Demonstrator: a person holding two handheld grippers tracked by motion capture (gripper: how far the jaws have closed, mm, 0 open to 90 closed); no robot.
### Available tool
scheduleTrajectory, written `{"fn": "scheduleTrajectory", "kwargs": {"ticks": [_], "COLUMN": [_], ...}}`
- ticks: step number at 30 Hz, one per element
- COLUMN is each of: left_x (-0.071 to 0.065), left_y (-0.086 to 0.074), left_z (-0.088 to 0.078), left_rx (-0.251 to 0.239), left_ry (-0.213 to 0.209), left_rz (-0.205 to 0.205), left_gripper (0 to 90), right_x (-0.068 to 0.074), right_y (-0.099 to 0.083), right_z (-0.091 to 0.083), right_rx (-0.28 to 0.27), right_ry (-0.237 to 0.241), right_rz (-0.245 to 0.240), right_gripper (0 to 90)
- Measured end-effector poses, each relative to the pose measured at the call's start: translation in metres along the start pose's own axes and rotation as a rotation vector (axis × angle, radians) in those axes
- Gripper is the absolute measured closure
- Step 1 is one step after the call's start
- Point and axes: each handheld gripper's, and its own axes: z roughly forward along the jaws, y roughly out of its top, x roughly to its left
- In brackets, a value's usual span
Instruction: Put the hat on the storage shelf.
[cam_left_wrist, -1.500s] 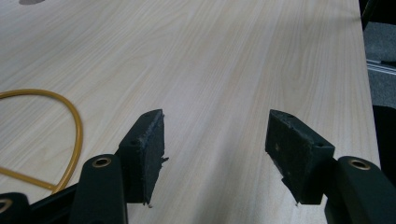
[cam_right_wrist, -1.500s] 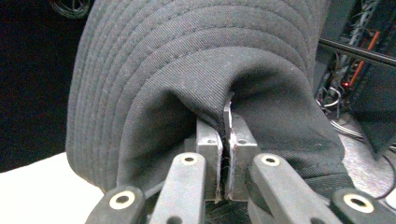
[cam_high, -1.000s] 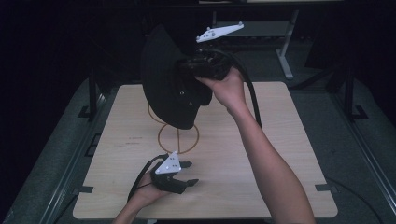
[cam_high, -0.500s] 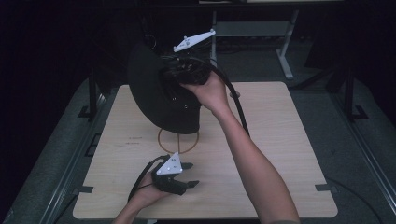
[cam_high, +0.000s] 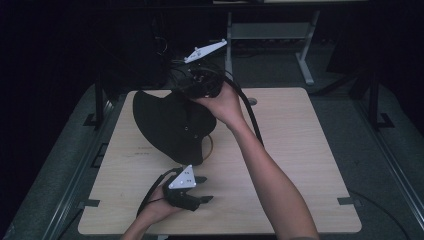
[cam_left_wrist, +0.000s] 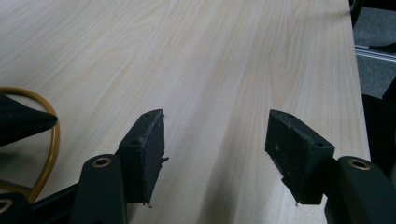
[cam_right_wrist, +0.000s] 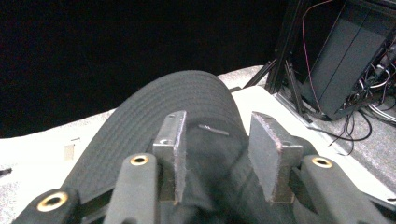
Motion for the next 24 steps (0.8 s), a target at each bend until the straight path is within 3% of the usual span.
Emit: {"fn": "scheduleTrajectory", "kwargs": {"ticks": [5,13,24], "left_x": [0.0,0.0,-0.002], "left_y": [-0.001,-0.001,-0.002], "left_z": [-0.002,-0.003,-0.002], "left_rx": [0.002,-0.001,0.001], "left_ry": [0.008,0.013,0.012], "left_rz": [0.002,-0.004,-0.005], "left_gripper": [36.9,36.6,36.3], "right_x": [-0.005,-0.007,-0.014], "right_y": [-0.006,-0.016,-0.034], "right_z": [-0.005,-0.016,-0.026], "right_rx": [0.015,-0.015,-0.009], "right_ry": [0.005,0.02,0.013], "right_rz": [0.016,0.058,0.081], "right_gripper": [52.4,48.8,45.4]}}
